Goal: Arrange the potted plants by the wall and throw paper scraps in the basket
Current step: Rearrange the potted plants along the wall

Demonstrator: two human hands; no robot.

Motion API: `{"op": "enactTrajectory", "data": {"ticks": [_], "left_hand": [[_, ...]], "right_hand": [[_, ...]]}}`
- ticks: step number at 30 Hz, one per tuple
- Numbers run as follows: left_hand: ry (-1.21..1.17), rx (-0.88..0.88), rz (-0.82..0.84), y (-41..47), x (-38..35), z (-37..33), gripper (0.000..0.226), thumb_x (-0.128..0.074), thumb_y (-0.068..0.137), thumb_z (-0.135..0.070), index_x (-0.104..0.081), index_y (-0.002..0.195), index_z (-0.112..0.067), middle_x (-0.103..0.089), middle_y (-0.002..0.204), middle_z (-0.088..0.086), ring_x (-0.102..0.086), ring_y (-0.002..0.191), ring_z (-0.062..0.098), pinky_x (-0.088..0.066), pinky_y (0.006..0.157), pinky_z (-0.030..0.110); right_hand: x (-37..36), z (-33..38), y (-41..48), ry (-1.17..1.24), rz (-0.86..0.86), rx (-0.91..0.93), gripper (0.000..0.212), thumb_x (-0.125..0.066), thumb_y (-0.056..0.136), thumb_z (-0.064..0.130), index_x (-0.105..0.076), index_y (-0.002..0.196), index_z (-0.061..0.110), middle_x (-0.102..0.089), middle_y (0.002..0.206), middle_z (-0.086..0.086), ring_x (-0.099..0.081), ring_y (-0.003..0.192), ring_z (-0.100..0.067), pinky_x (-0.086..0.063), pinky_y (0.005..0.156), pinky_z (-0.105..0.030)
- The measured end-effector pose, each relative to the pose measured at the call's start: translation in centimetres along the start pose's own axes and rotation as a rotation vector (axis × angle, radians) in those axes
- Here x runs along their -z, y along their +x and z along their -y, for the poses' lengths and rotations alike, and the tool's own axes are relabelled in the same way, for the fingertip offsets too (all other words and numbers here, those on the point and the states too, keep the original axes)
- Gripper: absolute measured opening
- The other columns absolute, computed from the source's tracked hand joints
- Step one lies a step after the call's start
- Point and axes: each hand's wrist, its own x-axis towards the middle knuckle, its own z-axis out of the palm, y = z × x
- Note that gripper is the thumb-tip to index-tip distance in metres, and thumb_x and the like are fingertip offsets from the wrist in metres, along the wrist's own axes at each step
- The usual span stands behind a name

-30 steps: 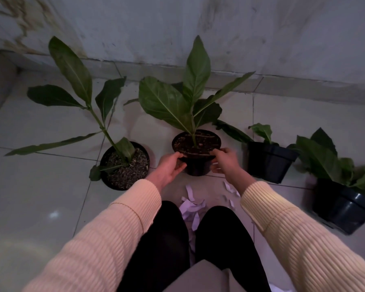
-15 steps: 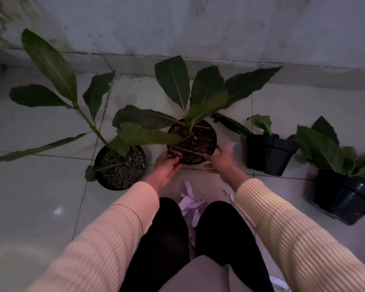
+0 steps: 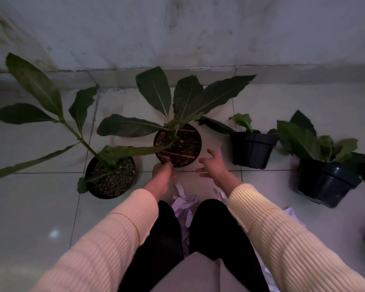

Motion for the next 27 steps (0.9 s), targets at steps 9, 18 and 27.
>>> {"op": "enactTrajectory", "data": {"ticks": [9,18,27], "left_hand": [[0.249,0.092,0.296,-4.4,-8.0,-0.3,0.040,-0.038,0.098,-0.026,-0.042,0.135,-0.011,-0.052,0.113,0.009,-0.052,0.075,0.016,-0.044,0.065,0.027],[0.457,-0.144,0.406,-5.3,-17.9,-4.2,0.055,-0.041,0.099,-0.024,-0.019,0.149,-0.030,-0.027,0.155,0.003,-0.033,0.138,0.030,-0.037,0.105,0.044],[0.655,-0.094,0.436,-3.8,-19.8,-4.3,0.045,-0.041,0.094,-0.035,-0.037,0.138,-0.034,-0.047,0.140,0.000,-0.046,0.124,0.027,-0.044,0.102,0.049]], "right_hand": [[7.8,-0.4,-0.7,0.101,-0.525,0.266,0.038,-0.056,0.087,0.009,-0.053,0.125,0.015,-0.060,0.085,-0.001,-0.065,0.090,-0.030,-0.054,0.089,-0.051],[16.8,2.1,1.1,-0.073,-0.452,0.161,0.067,-0.055,0.093,0.034,-0.020,0.150,0.041,-0.022,0.153,-0.019,-0.040,0.133,-0.039,-0.037,0.111,-0.050],[16.6,1.2,2.0,-0.119,-0.319,0.238,0.041,-0.046,0.096,0.038,-0.047,0.136,0.031,-0.056,0.133,-0.009,-0.060,0.110,-0.031,-0.059,0.080,-0.045]]}}
